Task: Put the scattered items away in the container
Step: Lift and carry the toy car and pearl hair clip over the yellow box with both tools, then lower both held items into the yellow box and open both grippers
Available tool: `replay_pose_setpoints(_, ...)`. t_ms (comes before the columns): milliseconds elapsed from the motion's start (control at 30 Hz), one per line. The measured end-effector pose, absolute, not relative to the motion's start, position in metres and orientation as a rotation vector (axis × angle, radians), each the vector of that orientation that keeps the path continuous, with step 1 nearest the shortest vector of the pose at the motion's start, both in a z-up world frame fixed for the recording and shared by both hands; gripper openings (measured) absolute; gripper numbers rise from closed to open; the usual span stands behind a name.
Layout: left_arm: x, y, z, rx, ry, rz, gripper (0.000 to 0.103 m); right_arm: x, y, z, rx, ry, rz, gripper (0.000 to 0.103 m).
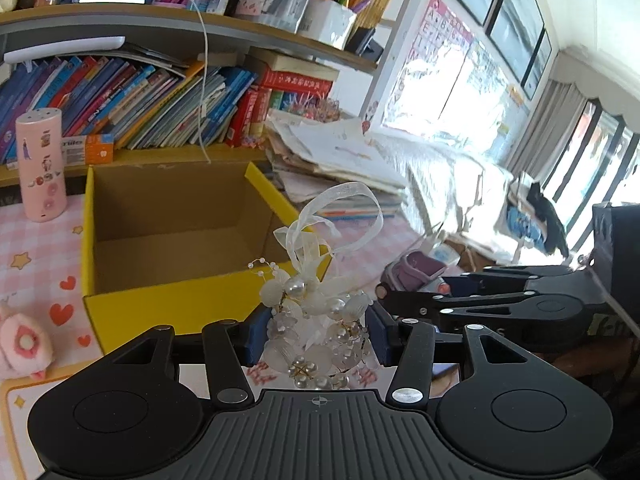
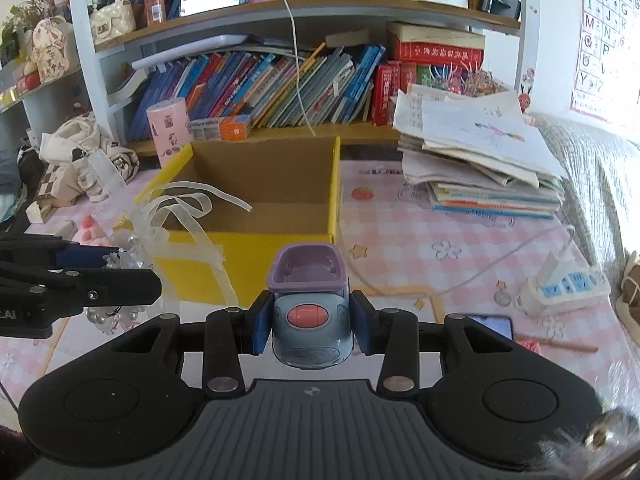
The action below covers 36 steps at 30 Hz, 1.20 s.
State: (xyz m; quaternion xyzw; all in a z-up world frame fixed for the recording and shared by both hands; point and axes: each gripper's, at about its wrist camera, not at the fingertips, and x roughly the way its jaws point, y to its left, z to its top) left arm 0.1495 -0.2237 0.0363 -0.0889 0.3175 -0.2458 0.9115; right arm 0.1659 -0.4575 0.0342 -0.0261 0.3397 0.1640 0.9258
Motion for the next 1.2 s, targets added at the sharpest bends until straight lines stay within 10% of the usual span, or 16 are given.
replay_pose_setpoints(1200, 0.292, -0.207, 0.068, -0.035, 0.511, -0.315, 0.050, 0.324, -0.390, 0.050, -0.236, 0.543, 0.542, 0.038)
